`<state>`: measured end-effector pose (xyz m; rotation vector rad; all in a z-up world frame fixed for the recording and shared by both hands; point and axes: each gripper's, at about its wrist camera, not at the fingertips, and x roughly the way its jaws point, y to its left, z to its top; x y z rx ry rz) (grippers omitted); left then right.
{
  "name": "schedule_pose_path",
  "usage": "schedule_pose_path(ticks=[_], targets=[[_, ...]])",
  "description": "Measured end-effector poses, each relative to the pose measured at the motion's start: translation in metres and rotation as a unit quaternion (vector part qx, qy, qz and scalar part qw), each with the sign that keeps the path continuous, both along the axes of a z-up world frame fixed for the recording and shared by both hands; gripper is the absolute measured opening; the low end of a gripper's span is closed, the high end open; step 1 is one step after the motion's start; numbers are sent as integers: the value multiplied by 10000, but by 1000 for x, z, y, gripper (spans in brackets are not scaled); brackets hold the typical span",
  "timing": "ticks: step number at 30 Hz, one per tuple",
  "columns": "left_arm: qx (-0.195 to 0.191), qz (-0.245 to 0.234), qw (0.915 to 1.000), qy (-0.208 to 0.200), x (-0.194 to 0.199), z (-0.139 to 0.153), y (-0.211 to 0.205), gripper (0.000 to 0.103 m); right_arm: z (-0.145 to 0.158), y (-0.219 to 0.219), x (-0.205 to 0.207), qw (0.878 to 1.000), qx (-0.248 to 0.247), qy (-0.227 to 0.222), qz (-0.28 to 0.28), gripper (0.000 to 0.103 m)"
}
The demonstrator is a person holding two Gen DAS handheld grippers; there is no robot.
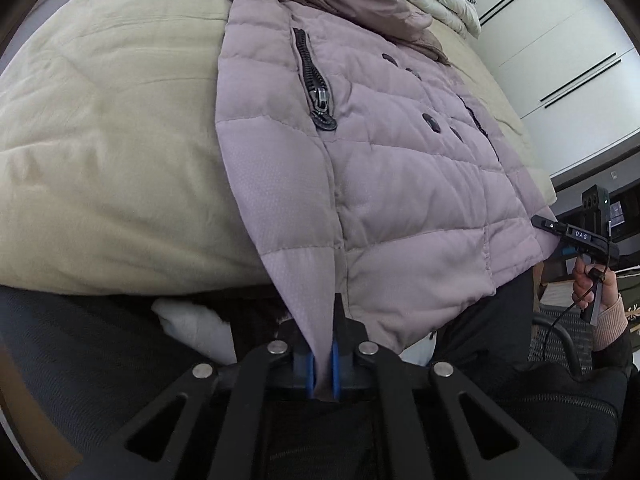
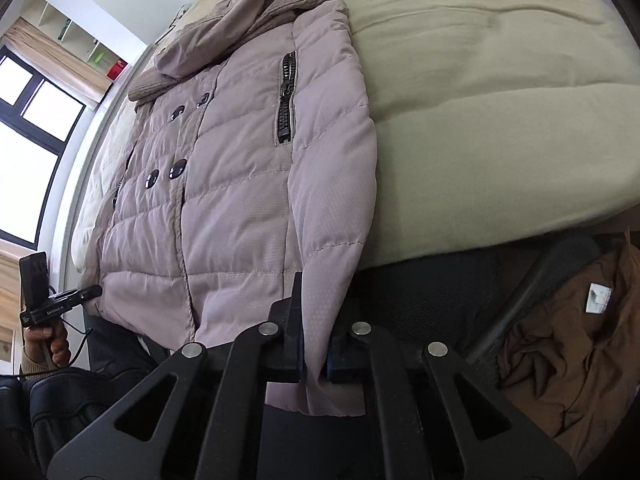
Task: Fold large clothes
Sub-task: 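Lift the hem with both grippers and fold it over the coat body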
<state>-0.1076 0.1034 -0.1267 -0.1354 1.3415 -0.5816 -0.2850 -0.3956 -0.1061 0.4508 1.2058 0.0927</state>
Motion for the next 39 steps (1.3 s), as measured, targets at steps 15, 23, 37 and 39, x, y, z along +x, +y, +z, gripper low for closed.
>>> schedule_pose_path(ticks=[15, 23, 37, 39], targets=[[-2678, 1878, 9442, -374, 76, 106, 66, 6, 107, -22, 48, 9776, 931, -1813, -519, 6], [-3386, 2426, 9061, -743, 168, 138, 64, 6, 167, -28, 138, 9610, 408, -2572, -929, 5], [-2837, 3138, 8956, -1379, 367, 143, 35, 6, 194, -35, 388, 9521, -570, -2723, -1269, 5], [-2579, 3175, 8998, -1519, 394, 135, 28, 6, 180, -35, 428, 9527, -724, -2639, -1323, 5]])
